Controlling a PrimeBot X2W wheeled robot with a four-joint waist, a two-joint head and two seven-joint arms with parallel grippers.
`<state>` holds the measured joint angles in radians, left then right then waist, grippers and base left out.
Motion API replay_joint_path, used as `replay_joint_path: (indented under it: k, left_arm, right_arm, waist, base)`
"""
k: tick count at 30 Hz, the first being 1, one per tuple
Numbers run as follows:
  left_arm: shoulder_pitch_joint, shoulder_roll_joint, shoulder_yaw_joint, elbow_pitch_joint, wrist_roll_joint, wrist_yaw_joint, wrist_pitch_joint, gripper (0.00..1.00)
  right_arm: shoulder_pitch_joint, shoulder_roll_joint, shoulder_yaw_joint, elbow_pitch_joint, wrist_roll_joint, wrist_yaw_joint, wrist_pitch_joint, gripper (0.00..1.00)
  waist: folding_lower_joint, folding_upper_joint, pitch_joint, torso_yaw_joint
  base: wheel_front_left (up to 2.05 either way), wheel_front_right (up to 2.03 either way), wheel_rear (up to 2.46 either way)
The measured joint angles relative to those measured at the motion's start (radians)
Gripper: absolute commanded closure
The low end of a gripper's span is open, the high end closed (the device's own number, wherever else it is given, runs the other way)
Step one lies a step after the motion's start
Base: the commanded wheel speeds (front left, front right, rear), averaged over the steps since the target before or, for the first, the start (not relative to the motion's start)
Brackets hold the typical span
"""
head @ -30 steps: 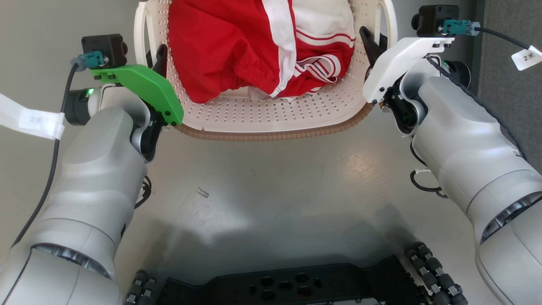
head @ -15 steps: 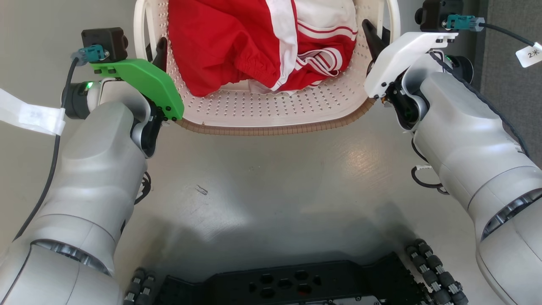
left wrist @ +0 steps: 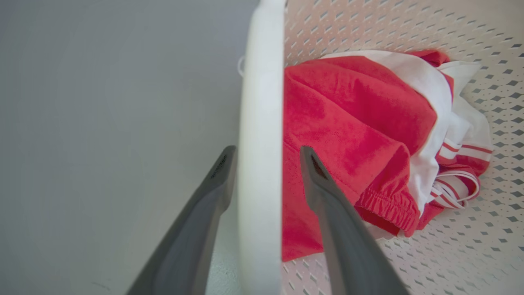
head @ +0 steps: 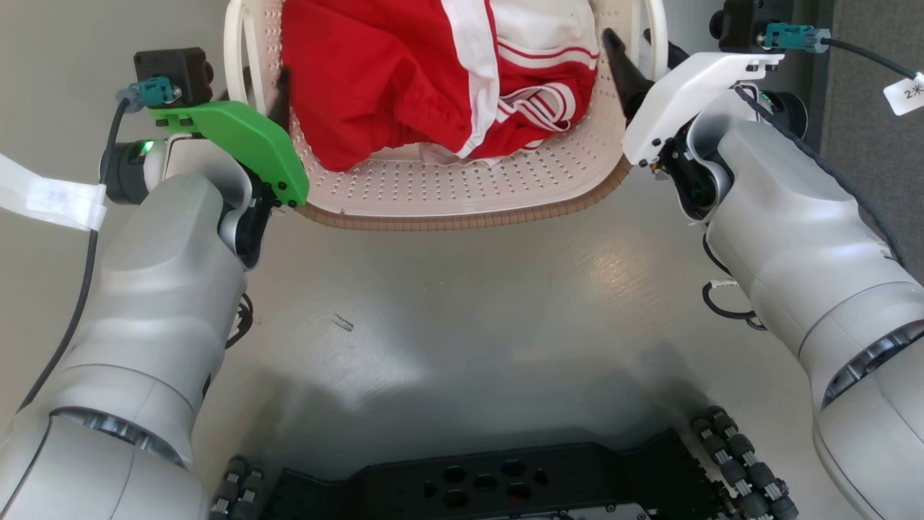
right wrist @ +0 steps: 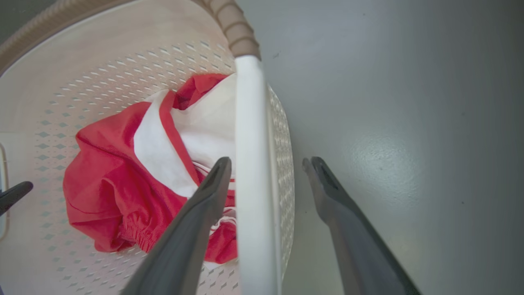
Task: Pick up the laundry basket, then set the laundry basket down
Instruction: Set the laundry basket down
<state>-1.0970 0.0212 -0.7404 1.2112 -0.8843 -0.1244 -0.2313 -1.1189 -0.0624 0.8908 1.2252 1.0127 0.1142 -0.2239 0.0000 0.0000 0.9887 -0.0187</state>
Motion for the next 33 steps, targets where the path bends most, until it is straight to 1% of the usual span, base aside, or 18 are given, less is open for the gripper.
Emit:
replay_joint_path:
  k: [15,26,33]
  left_arm:
    - [0.001,0.000,-0.005,0.007,-0.001,0.000,0.000,0.00]
    - [0.017,0.000,-0.011,0.025,-0.002,0.000,-0.009,0.00]
    - [0.054,0.000,-0.010,0.037,-0.012,0.000,-0.009,0.00]
  right_arm:
    - [0.001,0.000,0.008,0.000,0.009,0.000,-0.005,0.00]
    - [0.025,0.000,0.016,0.007,0.018,0.000,-0.006,0.00]
    - [0.044,0.001,0.017,0.010,0.019,0.000,-0.011,0.00]
  waist:
    - [0.0000,0.0000,-0.011,0.000]
    - [0.0000,0.0000,-0.068,-0.004]
    - [0.0000,0.0000,-0.119,-0.007]
  base:
    - [0.00,0.00,0.00]
    - [0.00,0.00,0.00]
    - [0.00,0.00,0.00]
